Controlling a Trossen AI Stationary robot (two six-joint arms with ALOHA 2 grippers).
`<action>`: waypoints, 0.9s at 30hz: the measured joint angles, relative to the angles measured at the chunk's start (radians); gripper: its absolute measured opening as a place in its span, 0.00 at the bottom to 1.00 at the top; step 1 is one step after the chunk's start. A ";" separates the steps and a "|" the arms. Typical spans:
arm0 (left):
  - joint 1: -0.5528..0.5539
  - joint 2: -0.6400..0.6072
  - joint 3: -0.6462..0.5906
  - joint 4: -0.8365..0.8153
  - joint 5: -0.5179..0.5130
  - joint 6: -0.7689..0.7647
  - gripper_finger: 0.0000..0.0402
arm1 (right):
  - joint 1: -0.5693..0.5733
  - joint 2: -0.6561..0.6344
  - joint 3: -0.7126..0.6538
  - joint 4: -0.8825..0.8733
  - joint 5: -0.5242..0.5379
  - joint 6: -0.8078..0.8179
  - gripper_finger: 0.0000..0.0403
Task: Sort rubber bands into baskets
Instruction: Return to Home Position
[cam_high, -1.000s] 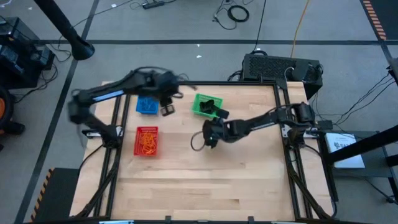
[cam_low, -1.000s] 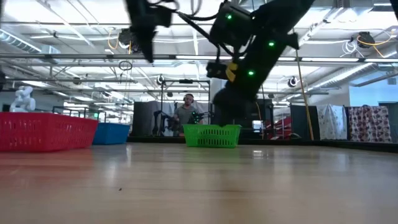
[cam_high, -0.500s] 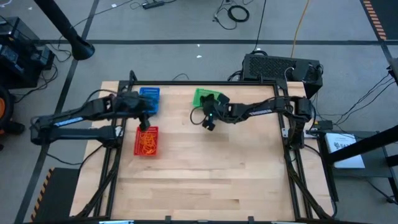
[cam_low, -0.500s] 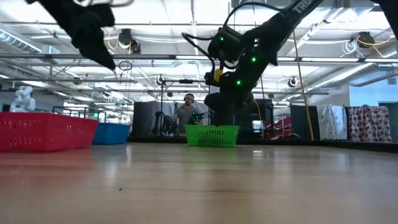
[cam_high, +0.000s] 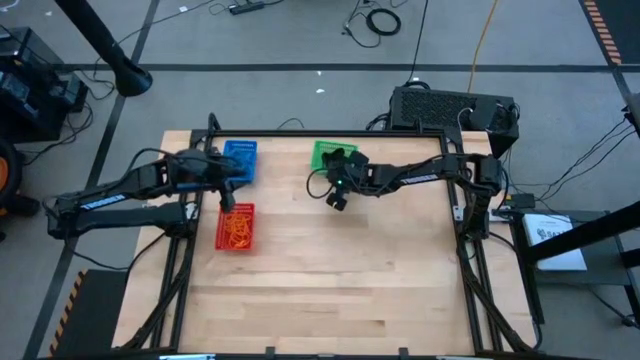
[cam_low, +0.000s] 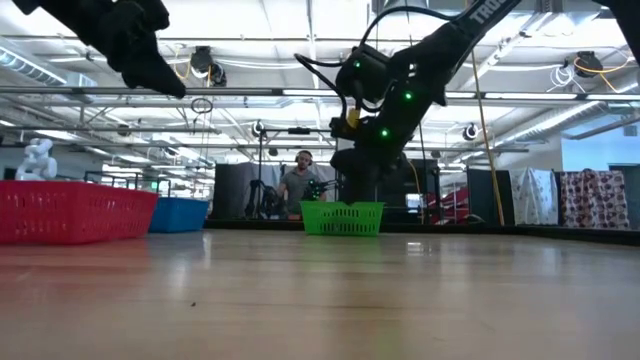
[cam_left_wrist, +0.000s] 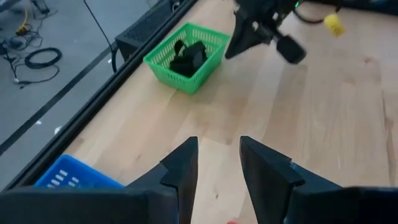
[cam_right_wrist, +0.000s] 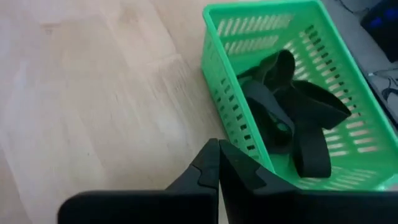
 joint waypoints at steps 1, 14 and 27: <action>0.000 0.000 0.000 0.011 0.006 -0.002 0.32 | 0.003 0.000 0.000 -0.007 -0.001 0.005 0.00; -0.169 -0.016 -0.286 0.486 0.246 -0.181 0.32 | 0.207 -0.115 -0.078 0.110 -0.308 -0.019 0.00; -0.576 -0.121 -0.392 0.752 -0.100 -0.131 0.32 | 0.206 -0.604 -0.634 0.688 -0.312 0.072 0.00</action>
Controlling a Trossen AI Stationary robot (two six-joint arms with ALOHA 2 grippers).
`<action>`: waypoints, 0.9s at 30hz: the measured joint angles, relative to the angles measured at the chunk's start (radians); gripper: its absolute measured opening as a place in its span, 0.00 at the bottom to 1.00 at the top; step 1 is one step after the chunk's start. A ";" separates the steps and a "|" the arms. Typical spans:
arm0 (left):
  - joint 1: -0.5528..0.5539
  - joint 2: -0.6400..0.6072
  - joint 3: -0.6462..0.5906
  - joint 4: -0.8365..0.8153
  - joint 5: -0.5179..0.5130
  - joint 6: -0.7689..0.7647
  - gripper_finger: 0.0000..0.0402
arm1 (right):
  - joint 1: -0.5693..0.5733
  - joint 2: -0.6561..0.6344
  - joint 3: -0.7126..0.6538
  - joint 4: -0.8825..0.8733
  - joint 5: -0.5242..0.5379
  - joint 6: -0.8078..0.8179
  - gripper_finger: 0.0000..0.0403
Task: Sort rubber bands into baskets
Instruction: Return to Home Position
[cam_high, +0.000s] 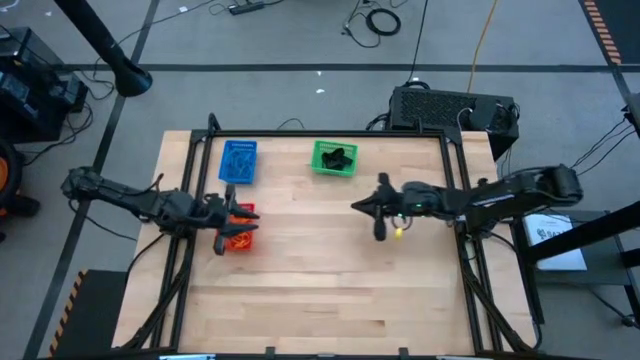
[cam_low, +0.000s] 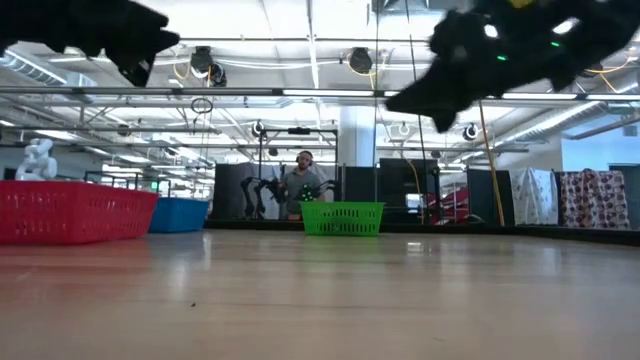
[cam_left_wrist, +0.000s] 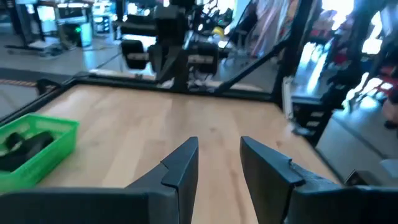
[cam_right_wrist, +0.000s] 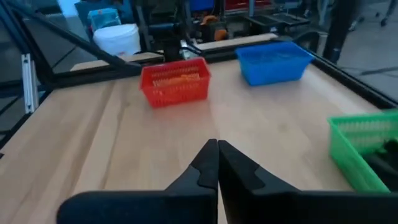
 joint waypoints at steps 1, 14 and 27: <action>-0.013 -0.017 0.000 -0.027 -0.022 0.011 0.32 | -0.002 -0.034 -0.033 0.002 0.004 0.011 0.00; 0.070 -0.172 -0.099 -0.145 -0.096 0.021 0.32 | -0.037 -0.434 -0.376 0.015 0.087 0.080 0.00; 0.380 -0.179 -0.183 -0.048 0.174 -0.029 0.32 | -0.151 -0.456 -0.481 0.120 -0.050 0.067 0.00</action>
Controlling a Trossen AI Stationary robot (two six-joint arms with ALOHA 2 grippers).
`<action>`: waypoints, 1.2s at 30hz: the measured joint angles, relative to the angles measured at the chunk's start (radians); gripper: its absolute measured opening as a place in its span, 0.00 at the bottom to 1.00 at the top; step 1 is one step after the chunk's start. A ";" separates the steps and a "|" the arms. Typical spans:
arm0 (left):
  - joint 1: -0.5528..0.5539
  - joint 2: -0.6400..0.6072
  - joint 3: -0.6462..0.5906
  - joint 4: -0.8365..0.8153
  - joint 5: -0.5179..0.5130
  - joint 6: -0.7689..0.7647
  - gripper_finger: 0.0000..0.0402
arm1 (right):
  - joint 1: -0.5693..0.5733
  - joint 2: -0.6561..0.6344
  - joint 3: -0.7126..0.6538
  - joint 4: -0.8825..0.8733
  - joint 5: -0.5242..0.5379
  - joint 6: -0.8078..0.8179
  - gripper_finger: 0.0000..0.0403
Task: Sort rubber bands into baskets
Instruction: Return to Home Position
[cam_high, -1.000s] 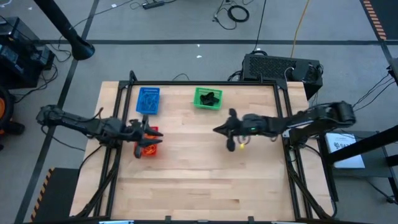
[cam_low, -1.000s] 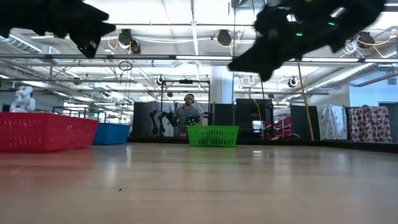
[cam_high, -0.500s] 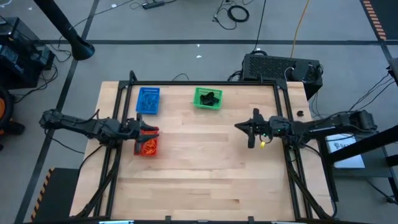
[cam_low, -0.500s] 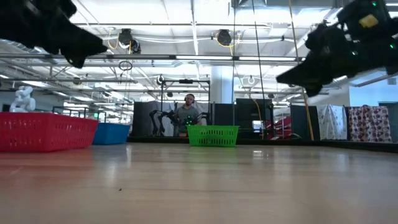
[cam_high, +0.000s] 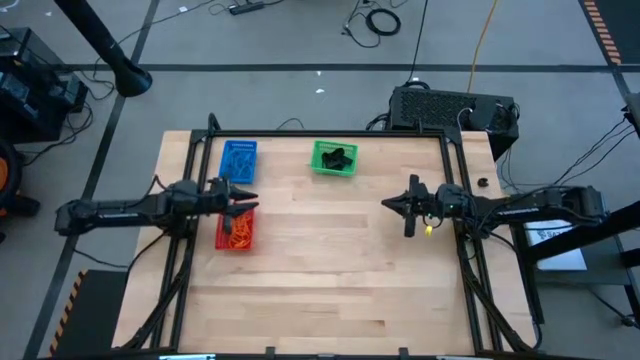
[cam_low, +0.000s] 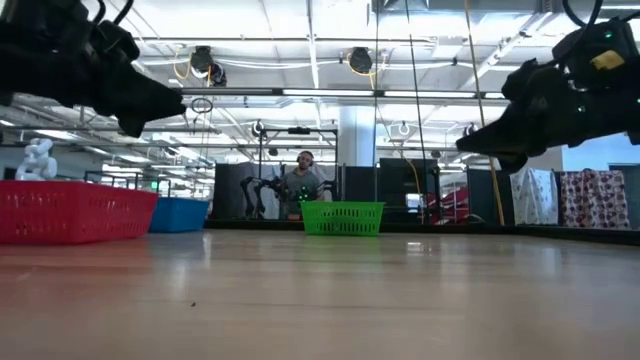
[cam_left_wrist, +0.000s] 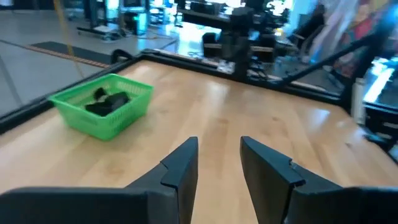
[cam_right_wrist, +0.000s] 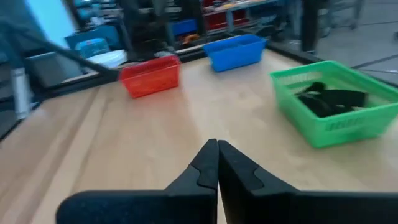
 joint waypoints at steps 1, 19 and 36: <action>0.018 -0.003 0.000 -0.001 0.002 0.003 0.32 | -0.008 0.000 0.000 0.001 -0.027 -0.002 0.00; 0.086 -0.283 0.001 -0.201 0.015 -0.008 0.32 | -0.090 -0.107 0.000 -0.099 -0.042 -0.071 0.00; 0.086 -0.306 -0.093 -0.059 0.005 -0.018 0.32 | -0.100 -0.264 0.001 -0.392 -0.003 -0.165 0.00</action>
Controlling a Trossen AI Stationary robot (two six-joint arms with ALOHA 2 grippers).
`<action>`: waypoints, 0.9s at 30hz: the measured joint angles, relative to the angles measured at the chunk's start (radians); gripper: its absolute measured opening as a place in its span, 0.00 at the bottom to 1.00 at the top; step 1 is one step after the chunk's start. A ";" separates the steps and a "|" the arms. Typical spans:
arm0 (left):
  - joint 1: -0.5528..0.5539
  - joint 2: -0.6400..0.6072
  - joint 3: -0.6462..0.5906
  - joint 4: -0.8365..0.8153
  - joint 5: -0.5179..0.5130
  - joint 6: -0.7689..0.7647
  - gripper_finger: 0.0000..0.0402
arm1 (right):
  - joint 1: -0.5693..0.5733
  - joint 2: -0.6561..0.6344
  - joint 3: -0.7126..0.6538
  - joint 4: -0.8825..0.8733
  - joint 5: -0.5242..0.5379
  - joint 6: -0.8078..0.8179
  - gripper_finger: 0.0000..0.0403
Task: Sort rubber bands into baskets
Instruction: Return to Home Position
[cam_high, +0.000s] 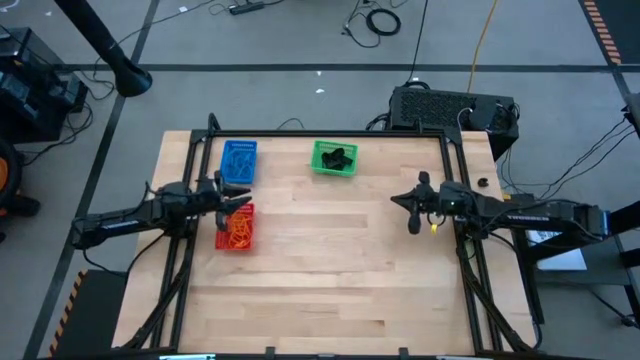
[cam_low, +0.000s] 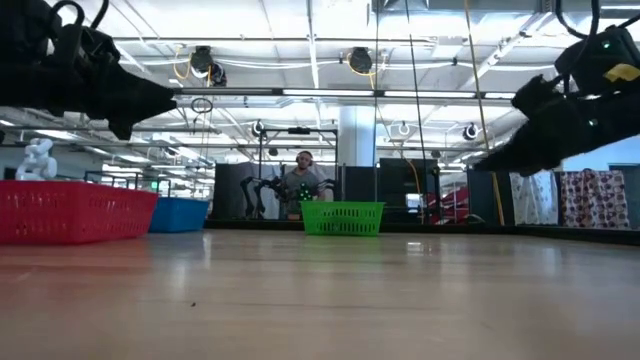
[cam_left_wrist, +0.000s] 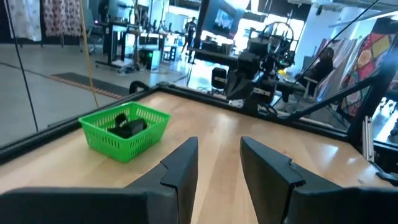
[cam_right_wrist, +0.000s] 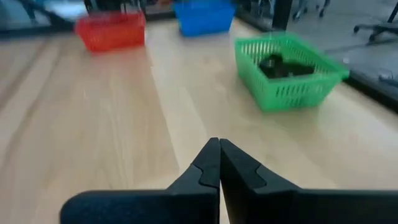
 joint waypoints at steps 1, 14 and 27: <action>0.000 0.000 0.000 -0.006 0.000 0.000 0.32 | 0.000 -0.009 0.000 -0.032 0.000 -0.008 0.00; 0.000 0.006 0.001 -0.034 0.001 -0.006 0.32 | 0.000 -0.044 0.000 -0.208 0.004 -0.057 0.00; 0.000 0.006 0.002 -0.037 0.001 -0.006 0.32 | 0.000 -0.044 0.000 -0.207 0.004 0.033 0.00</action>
